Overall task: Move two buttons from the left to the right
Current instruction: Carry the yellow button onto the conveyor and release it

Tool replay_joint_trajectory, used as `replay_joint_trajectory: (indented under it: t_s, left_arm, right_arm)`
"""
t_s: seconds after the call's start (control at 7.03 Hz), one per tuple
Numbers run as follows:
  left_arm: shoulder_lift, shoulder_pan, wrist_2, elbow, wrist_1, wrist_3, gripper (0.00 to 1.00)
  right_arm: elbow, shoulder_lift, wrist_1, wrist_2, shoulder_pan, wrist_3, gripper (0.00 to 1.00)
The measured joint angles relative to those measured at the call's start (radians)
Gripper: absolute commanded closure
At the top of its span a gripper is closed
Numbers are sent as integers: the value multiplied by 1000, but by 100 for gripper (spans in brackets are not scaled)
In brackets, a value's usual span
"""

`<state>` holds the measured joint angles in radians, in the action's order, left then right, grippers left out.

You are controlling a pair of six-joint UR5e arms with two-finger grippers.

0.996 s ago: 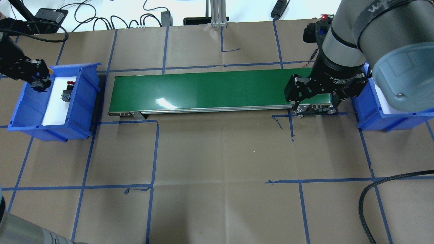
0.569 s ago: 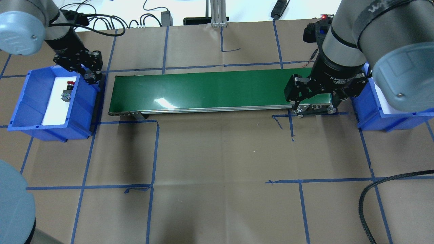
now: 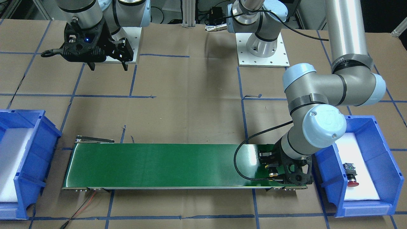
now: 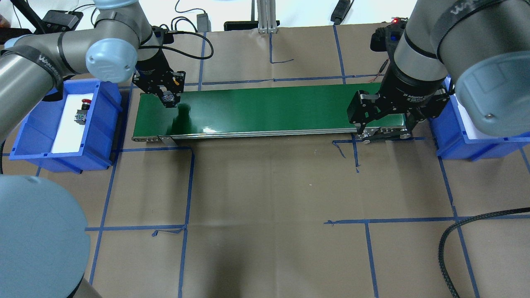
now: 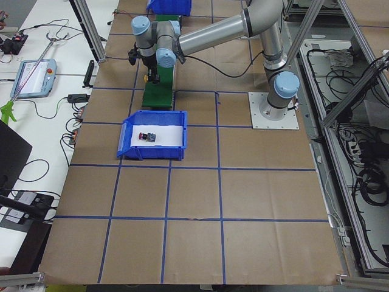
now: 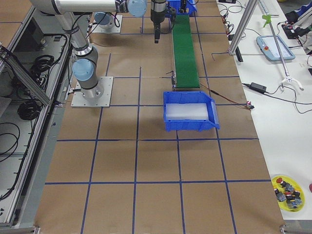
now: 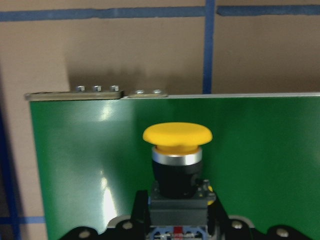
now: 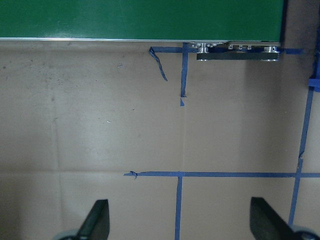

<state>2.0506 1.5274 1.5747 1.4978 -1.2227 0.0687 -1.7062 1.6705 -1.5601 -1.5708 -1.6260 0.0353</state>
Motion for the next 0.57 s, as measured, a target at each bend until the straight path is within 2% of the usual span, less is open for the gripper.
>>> replay_joint_trajectory:
  t_s: [0.28,0.43,0.57]
  left_arm:
    - [-14,2,3,87,103,-14,96]
    - [-19,-1,4,110,133,-17,6]
    - [-23,-1,5,124,144,-20,0]
  right_arm:
    - [-1,0,0,0,0,0,0]
    - [0,0,0,0,0,0,0]
    - [0,0,0,-1,0,0,0]
